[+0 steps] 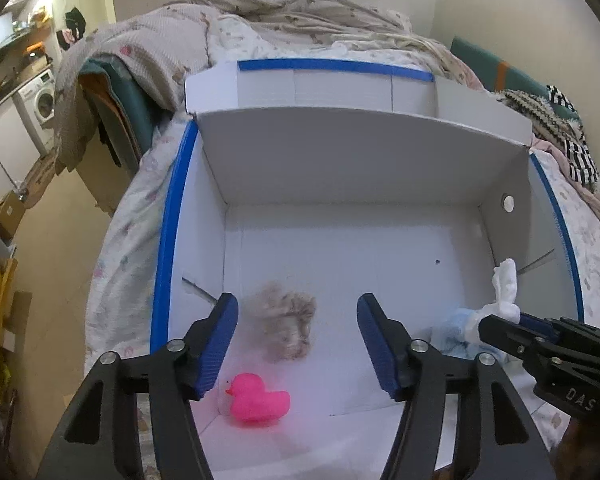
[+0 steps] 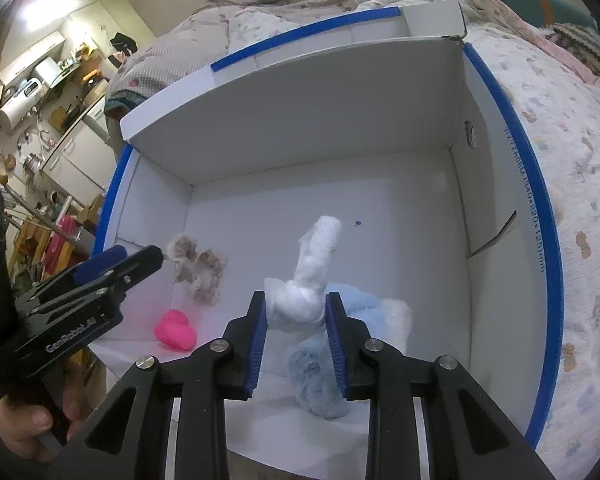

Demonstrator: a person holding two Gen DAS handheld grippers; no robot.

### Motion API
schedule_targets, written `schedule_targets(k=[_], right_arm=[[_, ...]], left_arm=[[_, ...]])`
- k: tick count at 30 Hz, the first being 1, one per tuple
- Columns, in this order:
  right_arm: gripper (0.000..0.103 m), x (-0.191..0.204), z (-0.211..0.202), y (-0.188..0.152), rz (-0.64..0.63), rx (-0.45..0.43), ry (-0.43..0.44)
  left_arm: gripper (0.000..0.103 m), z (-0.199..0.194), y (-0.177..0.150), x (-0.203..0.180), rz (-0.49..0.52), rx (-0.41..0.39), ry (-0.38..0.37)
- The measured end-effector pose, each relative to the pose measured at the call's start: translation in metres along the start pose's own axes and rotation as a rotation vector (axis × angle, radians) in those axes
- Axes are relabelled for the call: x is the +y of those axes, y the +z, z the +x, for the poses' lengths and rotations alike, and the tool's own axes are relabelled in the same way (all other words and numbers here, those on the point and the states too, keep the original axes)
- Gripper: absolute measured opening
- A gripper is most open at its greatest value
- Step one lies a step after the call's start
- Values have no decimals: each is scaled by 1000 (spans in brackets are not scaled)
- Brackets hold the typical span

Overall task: Organize soft objects
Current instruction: 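Open the left tool releasing the scrunchie while the right tool drops the sock into the box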

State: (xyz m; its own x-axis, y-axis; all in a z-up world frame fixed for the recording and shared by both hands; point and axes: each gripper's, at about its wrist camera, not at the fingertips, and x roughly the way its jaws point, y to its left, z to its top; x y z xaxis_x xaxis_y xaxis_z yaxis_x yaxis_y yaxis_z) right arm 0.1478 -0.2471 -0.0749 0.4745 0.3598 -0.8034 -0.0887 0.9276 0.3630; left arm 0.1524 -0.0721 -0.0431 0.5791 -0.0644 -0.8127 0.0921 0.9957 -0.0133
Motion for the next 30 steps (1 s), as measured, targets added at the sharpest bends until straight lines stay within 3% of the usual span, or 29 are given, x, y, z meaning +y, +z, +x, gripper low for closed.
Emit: schedule_targets(k=[2,3,5,10,13,15,28,30], right_arm=[[39,-2,0,0,11,-2,0],[53,-3,-1,1,17,-7,1],[65,-4,-3,0,27,-23,-3],[70,-5,-8,2,39,-49,6],[81,-4,-12,2,35,-70,10],[103,-2,-16,3,30,-95,12],[103,-1,-34,-3,45,-167,-15],[103,-2,-39,-4,57,-174,-9]], left_arm=[[61,-2,0,0,5,-7,3],[61,-2,1,0,8,-10,7],[61,-3,0,0,9,-12,23],[61,-5,0,3,-4,-21,43],[62,-7,0,3,-9,-25,50],[62,-8,0,3,-12,-25,57],[63,-36,-6,11,-30,-73,74],[70,-43,-7,12,-32,-87,71]])
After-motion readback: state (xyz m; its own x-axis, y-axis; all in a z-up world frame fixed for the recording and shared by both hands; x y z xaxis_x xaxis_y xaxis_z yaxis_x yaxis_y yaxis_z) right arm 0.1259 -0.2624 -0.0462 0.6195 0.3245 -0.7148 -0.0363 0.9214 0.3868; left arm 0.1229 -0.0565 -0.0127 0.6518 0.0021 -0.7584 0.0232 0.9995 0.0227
